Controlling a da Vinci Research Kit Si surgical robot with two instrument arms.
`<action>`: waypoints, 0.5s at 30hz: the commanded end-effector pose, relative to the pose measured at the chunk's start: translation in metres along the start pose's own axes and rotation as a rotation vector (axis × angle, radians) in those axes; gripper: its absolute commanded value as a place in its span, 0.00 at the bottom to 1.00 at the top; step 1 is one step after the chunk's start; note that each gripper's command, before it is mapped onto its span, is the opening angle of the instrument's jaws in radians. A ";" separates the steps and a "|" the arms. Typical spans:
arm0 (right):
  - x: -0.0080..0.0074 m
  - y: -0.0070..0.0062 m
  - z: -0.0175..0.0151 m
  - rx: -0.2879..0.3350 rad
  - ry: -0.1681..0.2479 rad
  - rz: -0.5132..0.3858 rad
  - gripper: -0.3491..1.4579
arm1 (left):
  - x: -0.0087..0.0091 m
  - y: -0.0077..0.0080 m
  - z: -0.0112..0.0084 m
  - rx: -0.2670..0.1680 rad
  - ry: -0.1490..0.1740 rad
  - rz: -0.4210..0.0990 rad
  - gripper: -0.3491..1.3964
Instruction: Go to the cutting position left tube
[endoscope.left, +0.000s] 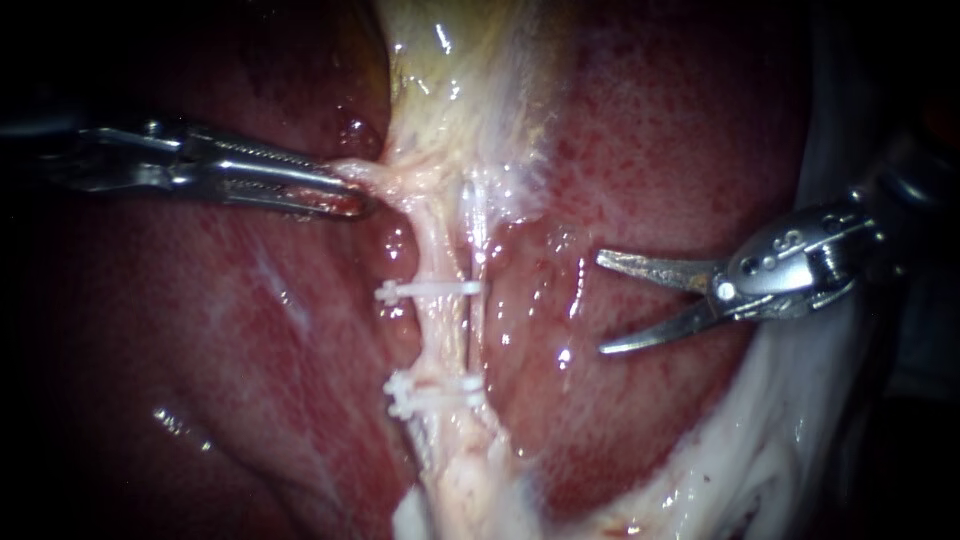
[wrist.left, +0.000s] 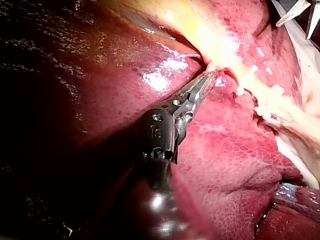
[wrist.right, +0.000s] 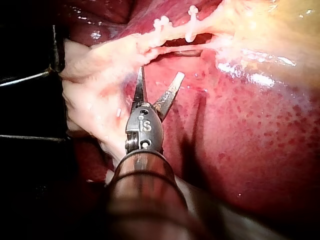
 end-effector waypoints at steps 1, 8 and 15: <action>0.0000 0.0000 -0.0001 0.000 0.000 0.000 0.99 | 0.0002 0.0000 -0.0005 0.000 0.001 -0.002 0.00; -0.0001 0.0000 -0.0002 0.001 0.000 0.000 0.99 | 0.0029 0.0009 -0.0068 0.022 0.048 -0.022 0.00; 0.0000 0.0000 -0.0002 0.006 0.001 0.000 0.99 | 0.0051 0.0024 -0.0093 0.017 0.081 -0.036 0.00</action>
